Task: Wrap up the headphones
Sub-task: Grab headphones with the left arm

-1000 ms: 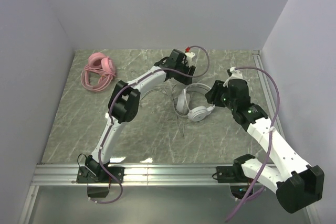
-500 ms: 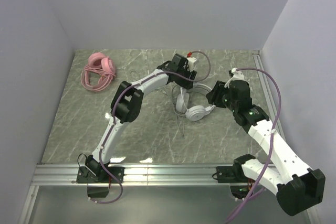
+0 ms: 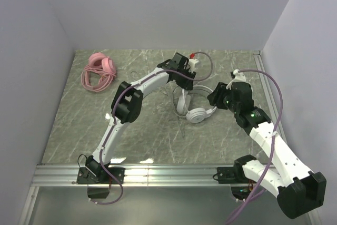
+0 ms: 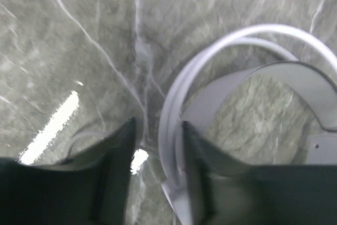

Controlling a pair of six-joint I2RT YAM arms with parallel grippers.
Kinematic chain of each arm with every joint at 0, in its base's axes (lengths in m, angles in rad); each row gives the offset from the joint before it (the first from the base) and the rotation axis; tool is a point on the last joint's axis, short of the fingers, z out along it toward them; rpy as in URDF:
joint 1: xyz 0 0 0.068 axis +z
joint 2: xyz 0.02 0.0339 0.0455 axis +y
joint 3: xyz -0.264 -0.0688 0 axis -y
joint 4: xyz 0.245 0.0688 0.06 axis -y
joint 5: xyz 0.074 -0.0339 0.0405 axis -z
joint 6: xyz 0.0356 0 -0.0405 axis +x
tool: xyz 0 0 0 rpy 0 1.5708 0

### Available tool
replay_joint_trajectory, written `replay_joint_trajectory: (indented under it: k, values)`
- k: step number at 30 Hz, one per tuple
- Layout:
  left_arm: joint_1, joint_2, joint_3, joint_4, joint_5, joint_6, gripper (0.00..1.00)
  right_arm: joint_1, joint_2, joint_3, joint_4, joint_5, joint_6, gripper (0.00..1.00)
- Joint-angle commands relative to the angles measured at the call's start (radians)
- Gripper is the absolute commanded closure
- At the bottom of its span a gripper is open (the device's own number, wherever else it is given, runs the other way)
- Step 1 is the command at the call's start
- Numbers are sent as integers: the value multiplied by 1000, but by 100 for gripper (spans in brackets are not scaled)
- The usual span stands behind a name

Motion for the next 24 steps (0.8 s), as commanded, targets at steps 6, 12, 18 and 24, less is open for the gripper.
replay_joint_trajectory:
  k: [6,12,18,24]
  values:
    - [-6,-50,-10,-120,58,-8,100,-12,-19,-25,48,-12,19,47]
    - [74,-319,-275,60,-52,-273,100,-15,0,-25,54,-29,41,47]
    - [192,-518,-675,190,-209,-652,100,-15,18,-39,70,-49,59,47]
    - [186,-739,-1059,425,-364,-938,98,-15,40,-48,93,-83,76,47]
